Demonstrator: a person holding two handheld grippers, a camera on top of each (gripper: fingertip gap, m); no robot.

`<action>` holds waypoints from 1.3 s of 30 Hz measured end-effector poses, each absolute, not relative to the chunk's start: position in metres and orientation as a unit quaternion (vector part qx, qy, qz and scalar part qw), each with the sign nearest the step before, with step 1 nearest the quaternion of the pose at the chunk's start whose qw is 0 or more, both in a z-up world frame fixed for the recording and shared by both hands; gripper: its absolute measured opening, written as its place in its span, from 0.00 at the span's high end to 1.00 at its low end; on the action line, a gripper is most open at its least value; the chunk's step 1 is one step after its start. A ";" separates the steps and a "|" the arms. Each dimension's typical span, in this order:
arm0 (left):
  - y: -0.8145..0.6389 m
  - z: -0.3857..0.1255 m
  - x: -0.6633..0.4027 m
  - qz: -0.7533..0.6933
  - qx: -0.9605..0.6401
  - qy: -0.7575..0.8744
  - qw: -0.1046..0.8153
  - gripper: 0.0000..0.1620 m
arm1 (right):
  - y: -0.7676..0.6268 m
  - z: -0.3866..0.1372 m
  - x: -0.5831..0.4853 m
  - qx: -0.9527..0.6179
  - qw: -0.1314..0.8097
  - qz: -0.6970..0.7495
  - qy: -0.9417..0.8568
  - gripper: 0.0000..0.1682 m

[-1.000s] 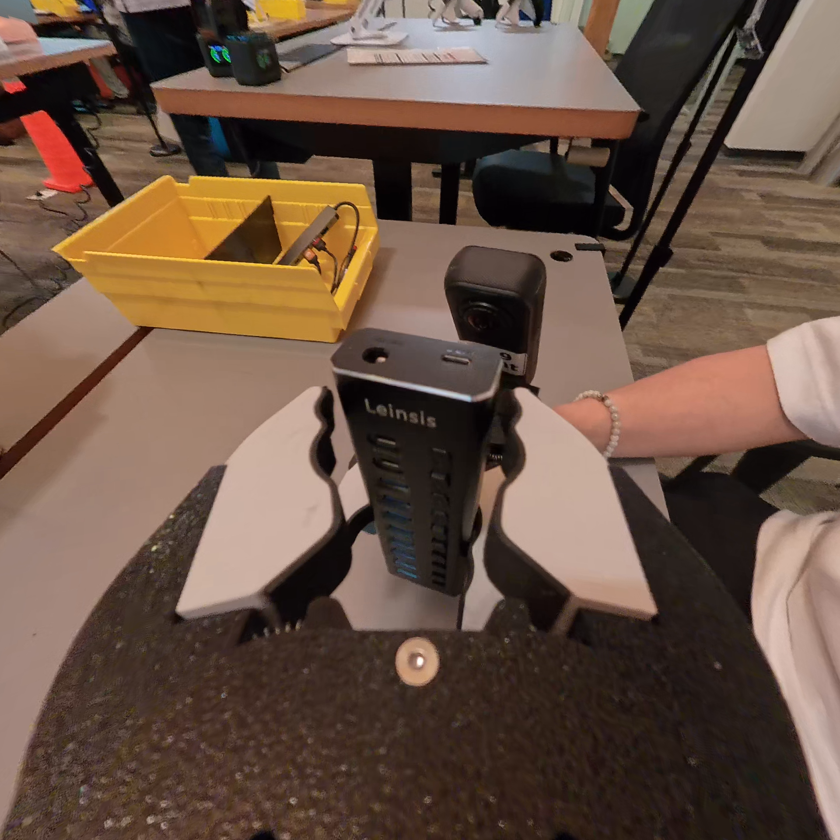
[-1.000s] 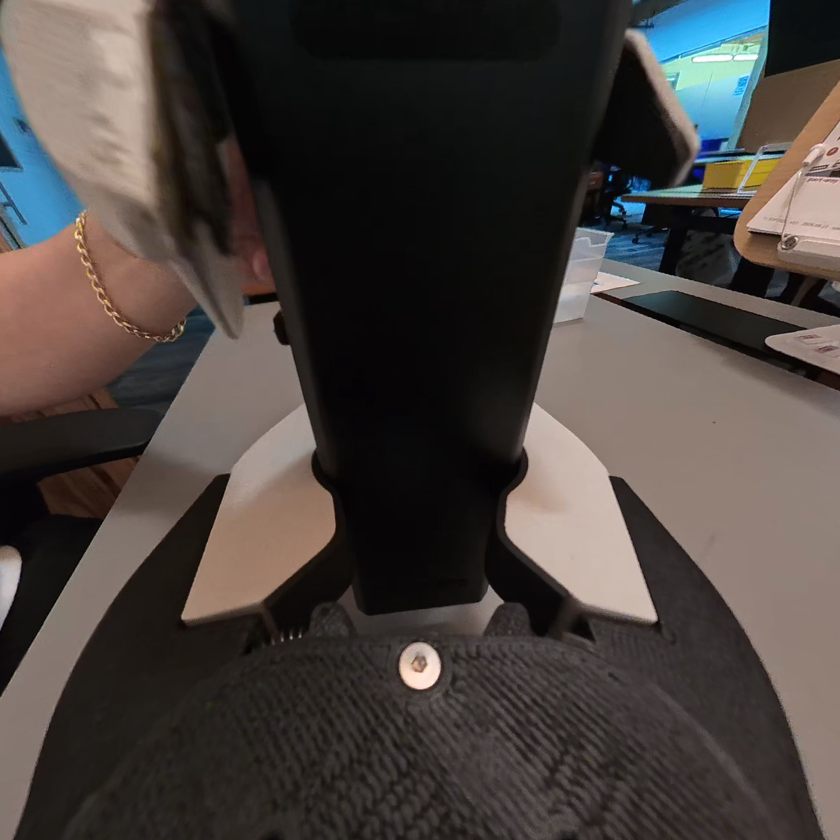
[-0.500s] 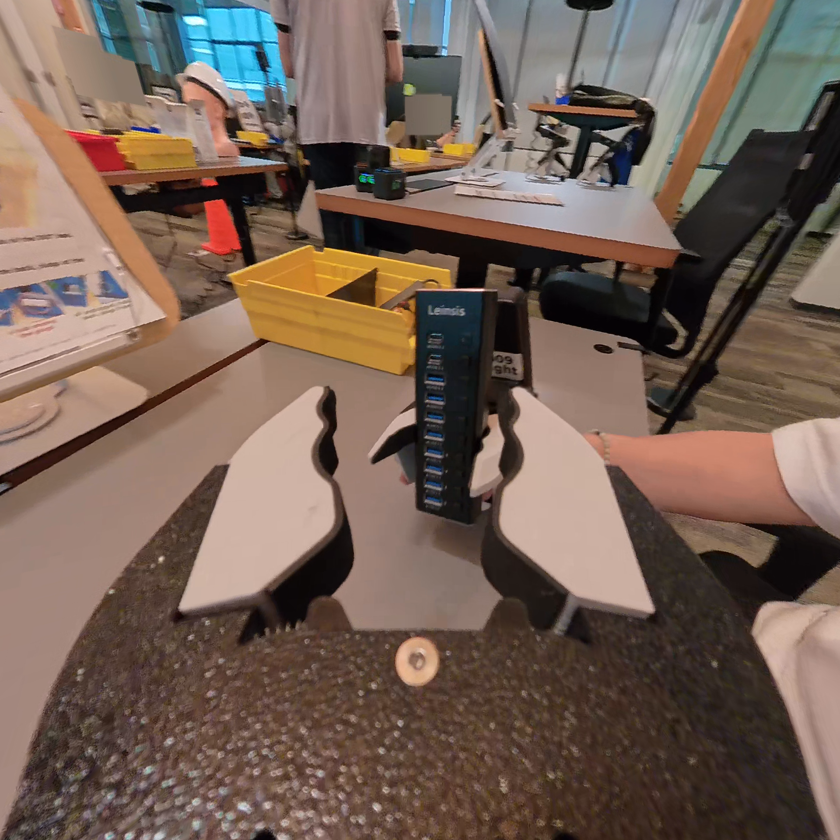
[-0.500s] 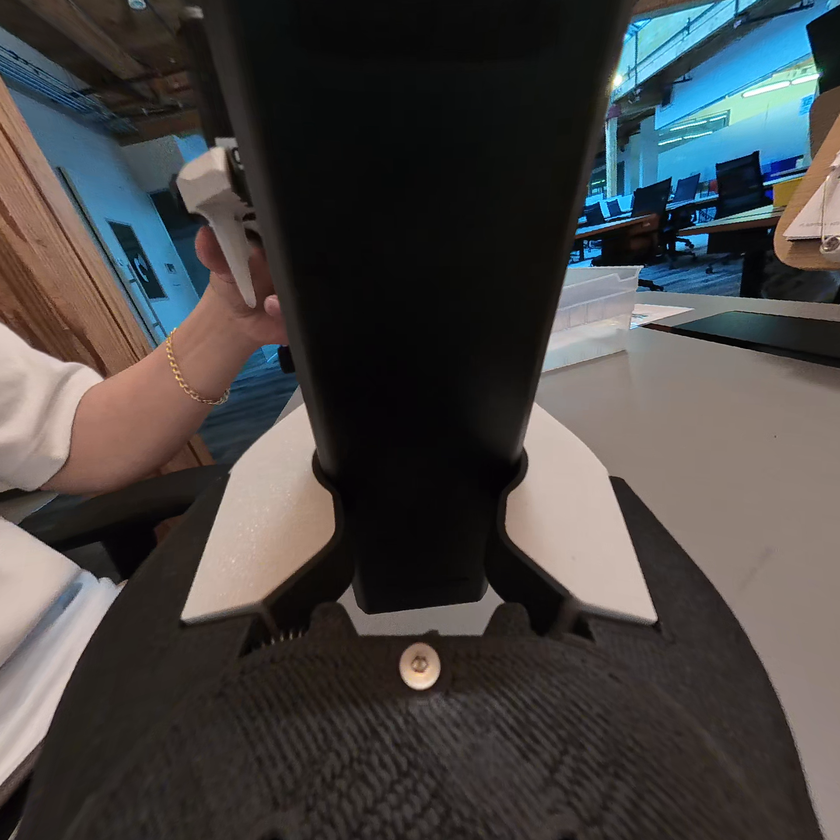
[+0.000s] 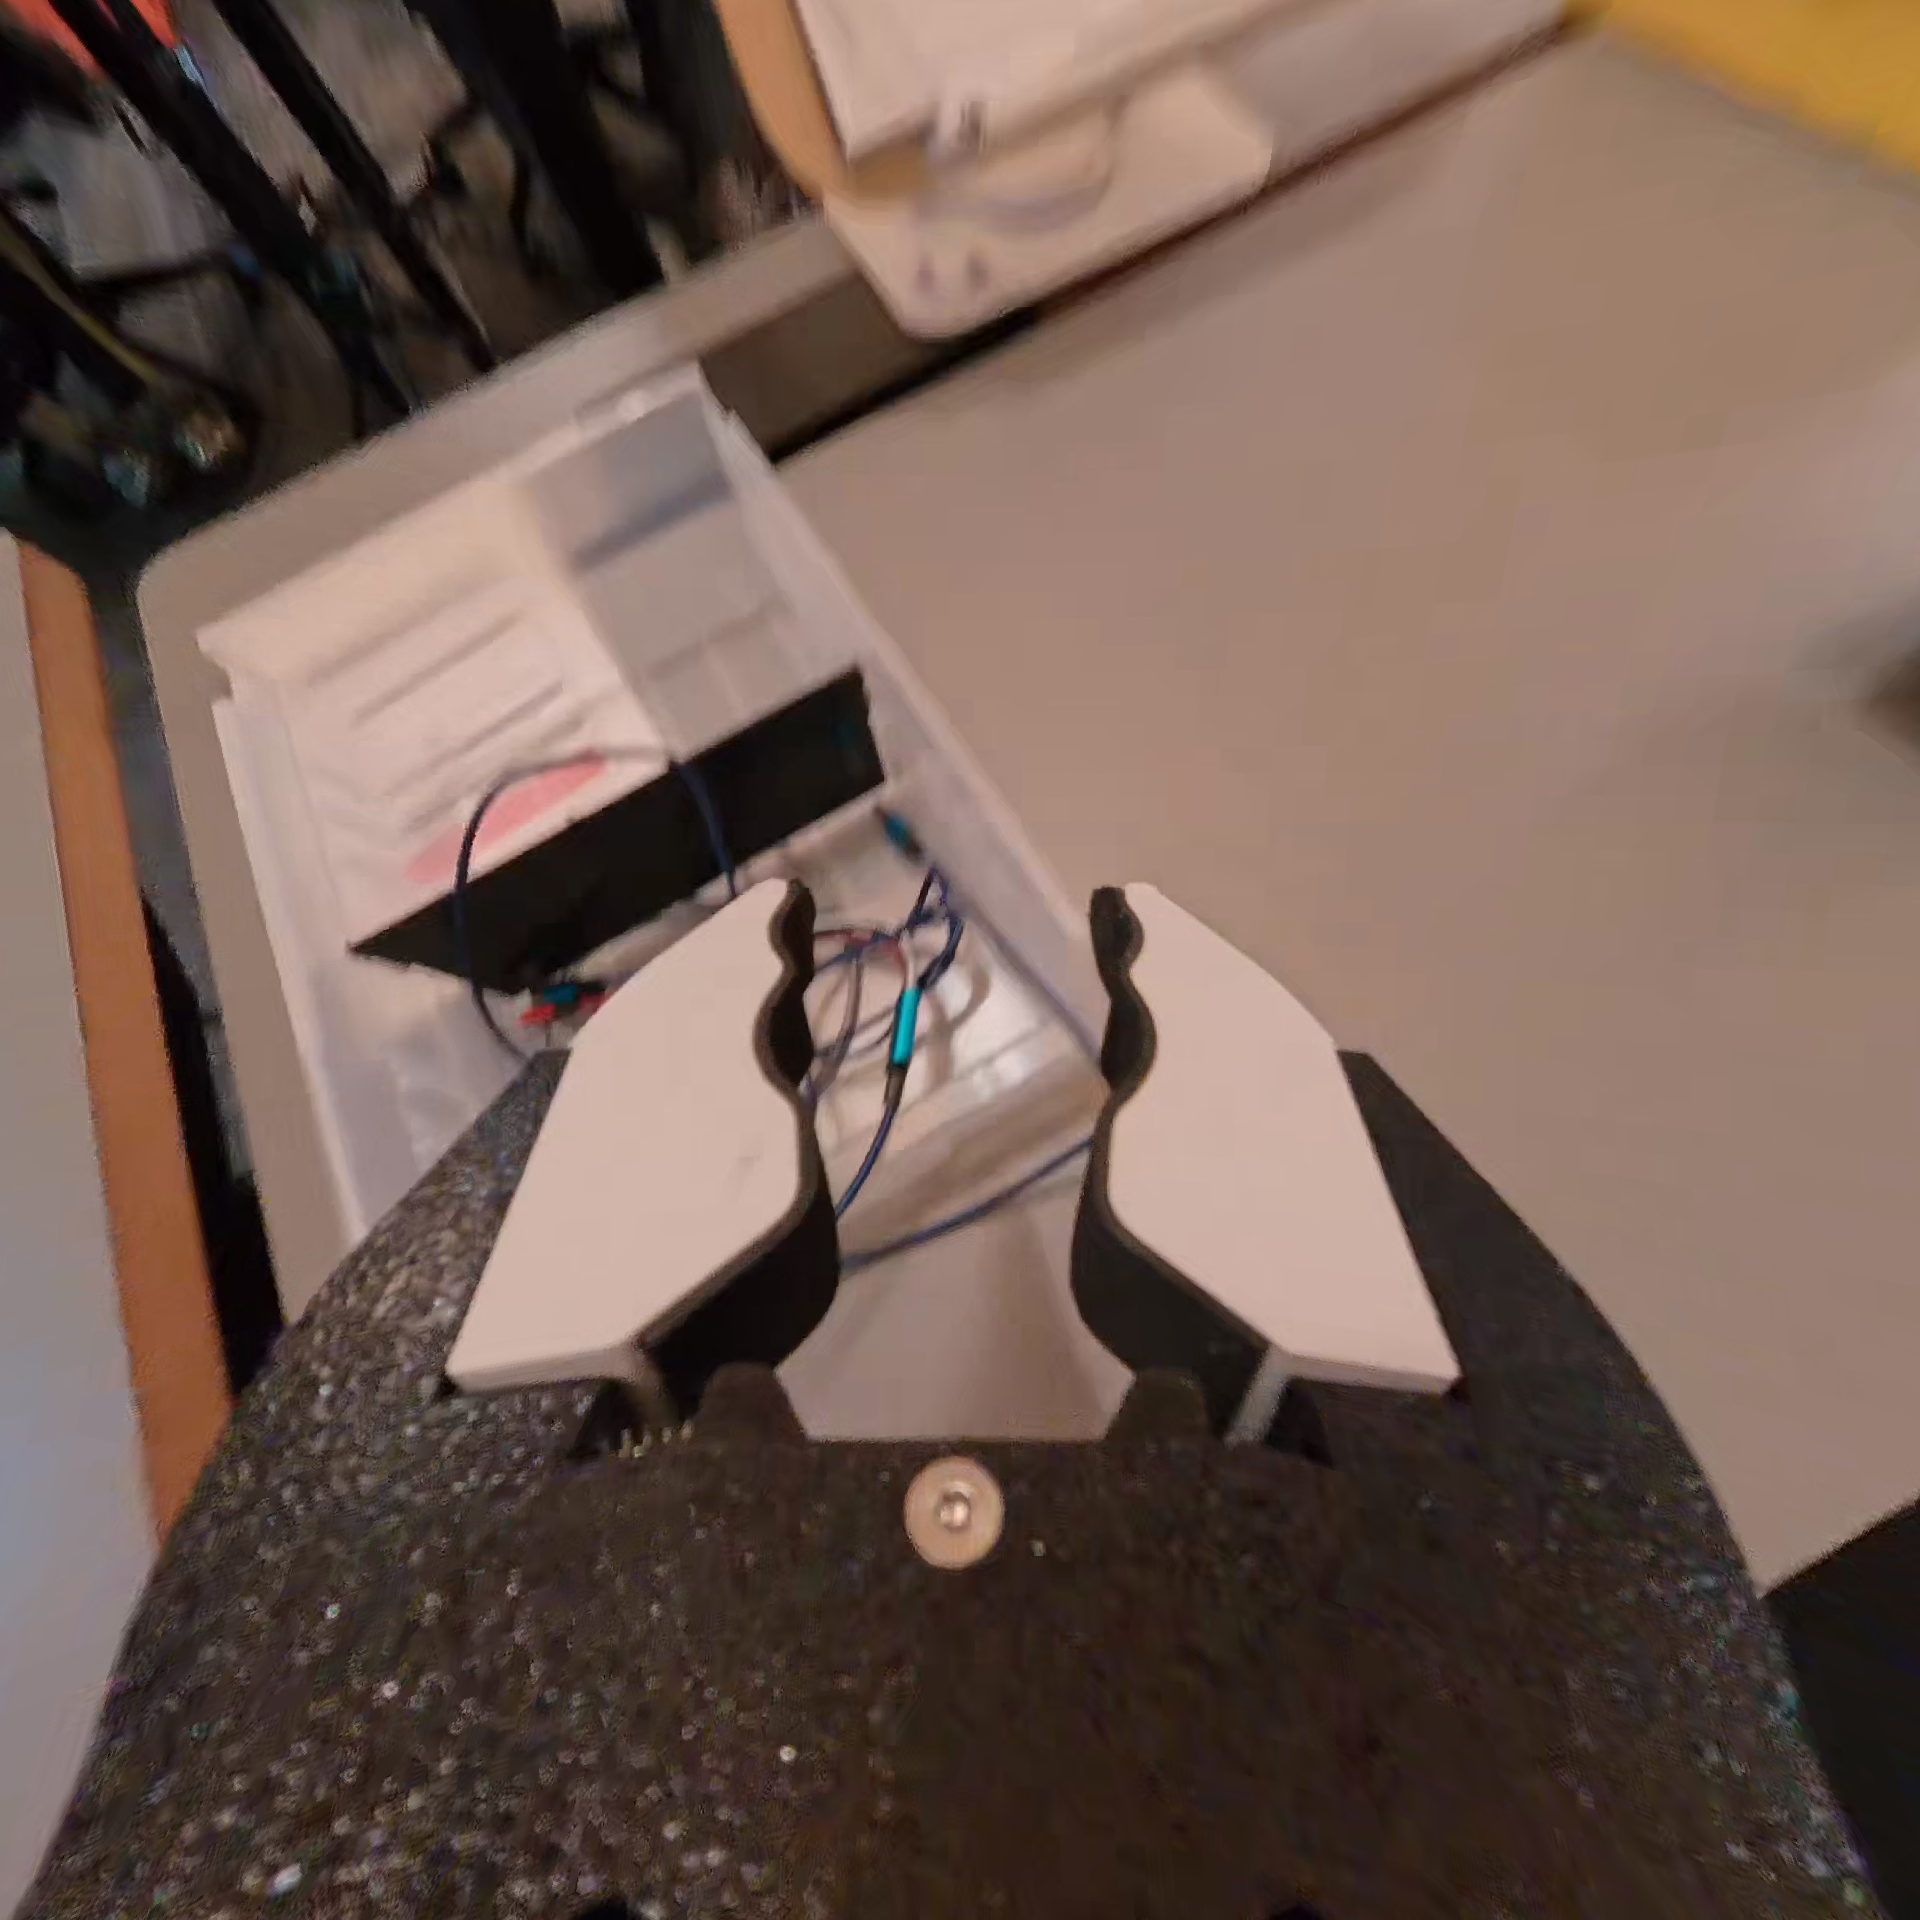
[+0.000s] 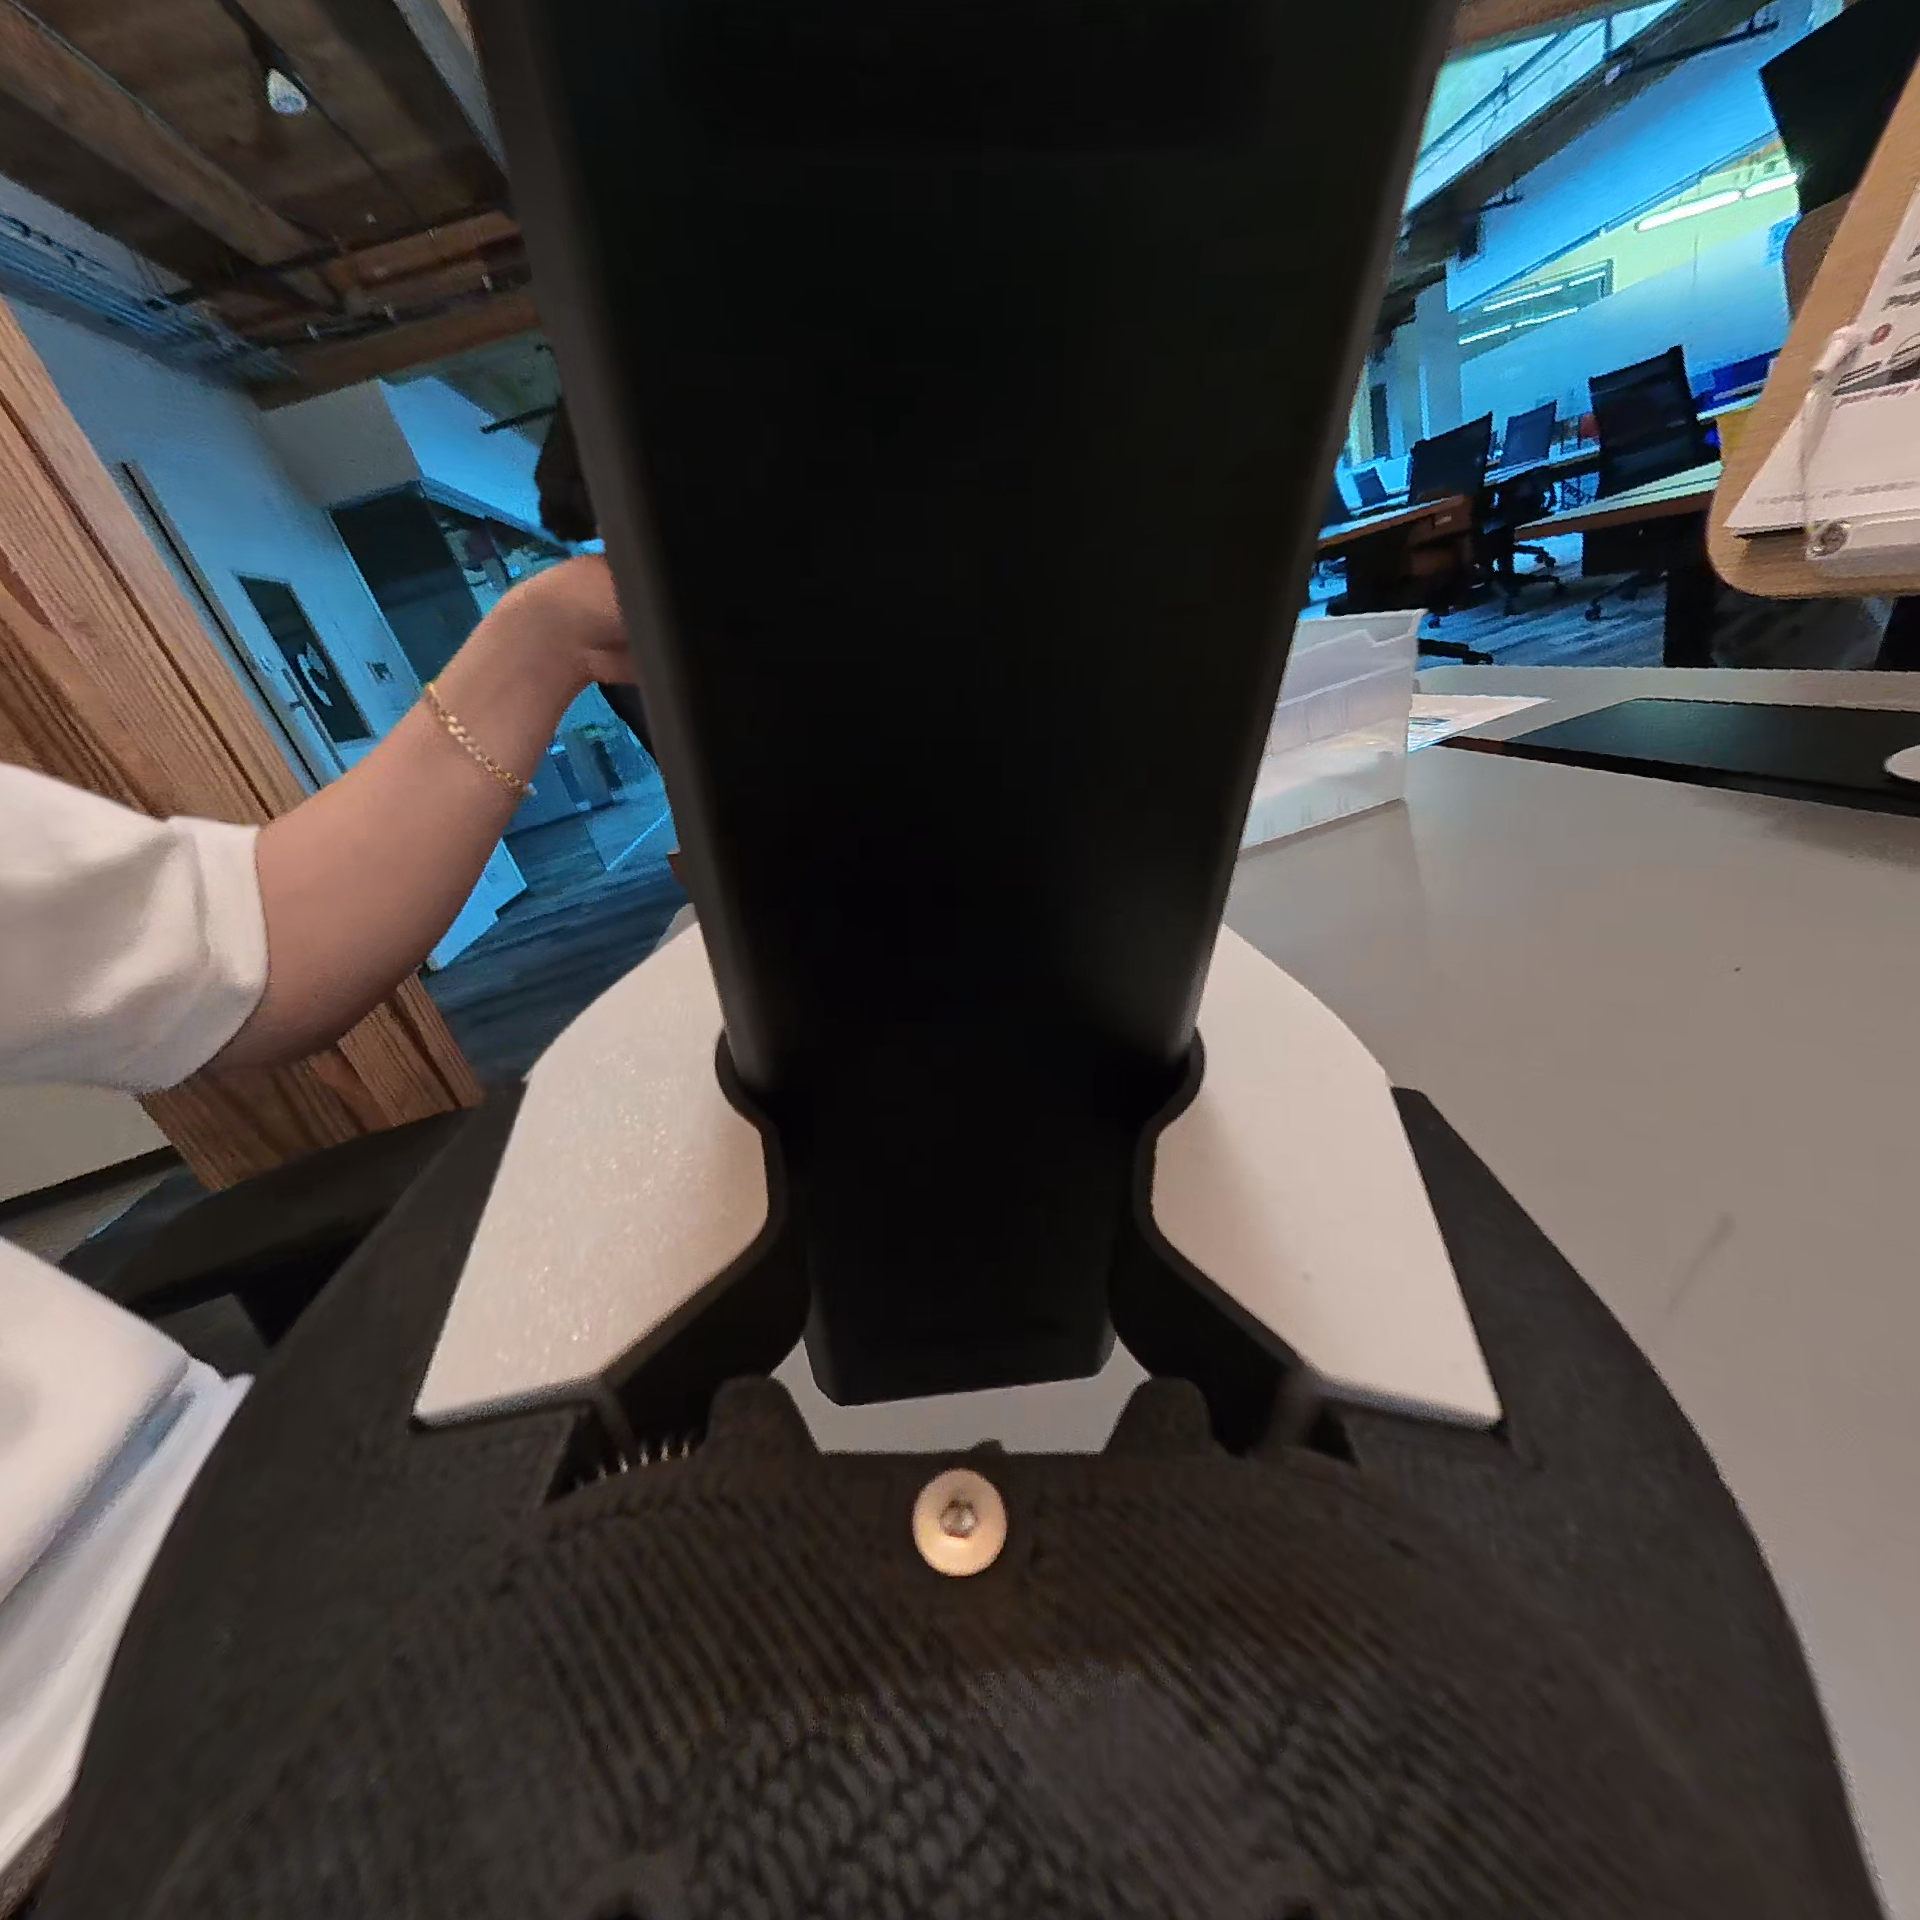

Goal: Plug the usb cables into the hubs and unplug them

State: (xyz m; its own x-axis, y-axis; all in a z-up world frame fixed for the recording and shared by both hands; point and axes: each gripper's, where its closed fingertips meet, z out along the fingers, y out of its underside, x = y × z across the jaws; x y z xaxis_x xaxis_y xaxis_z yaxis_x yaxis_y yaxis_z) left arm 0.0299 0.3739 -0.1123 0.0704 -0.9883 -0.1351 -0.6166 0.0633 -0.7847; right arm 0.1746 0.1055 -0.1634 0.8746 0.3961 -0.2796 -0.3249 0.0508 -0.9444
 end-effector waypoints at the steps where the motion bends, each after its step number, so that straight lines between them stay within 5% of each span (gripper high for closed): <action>1: 0.380 -0.124 0.023 -0.229 -0.641 0.646 0.344 0.69 | 0.106 -0.164 0.172 -0.646 0.722 0.247 -0.034 0.56; 7: 0.394 -0.189 -0.005 -0.118 -0.654 0.705 0.246 0.76 | 0.110 -0.169 0.164 -0.664 0.707 0.237 -0.055 0.56; 18: 0.412 -0.236 0.023 -0.121 -0.695 0.667 0.240 0.78 | 0.110 -0.169 0.161 -0.666 0.704 0.240 -0.062 0.56; 21: 0.415 -0.245 0.025 -0.123 -0.722 0.651 0.198 0.95 | 0.110 -0.170 0.161 -0.666 0.703 0.239 -0.062 0.56; 34: 0.415 -0.178 -0.013 -0.063 -0.602 0.779 0.164 0.96 | 0.110 -0.169 0.162 -0.665 0.703 0.245 -0.061 0.56; 39: 0.433 -0.201 -0.013 -0.006 -0.577 0.805 0.135 0.95 | 0.111 -0.171 0.159 -0.671 0.698 0.240 -0.067 0.56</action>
State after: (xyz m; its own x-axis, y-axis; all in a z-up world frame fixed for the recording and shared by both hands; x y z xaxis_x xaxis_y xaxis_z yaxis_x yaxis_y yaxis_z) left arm -0.0129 0.4328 -0.2005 -0.2971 -0.9316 -0.2097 -0.9281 0.3333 -0.1661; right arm 0.1592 0.1110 -0.1711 0.8759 0.4252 -0.2281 -0.2447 -0.0162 -0.9695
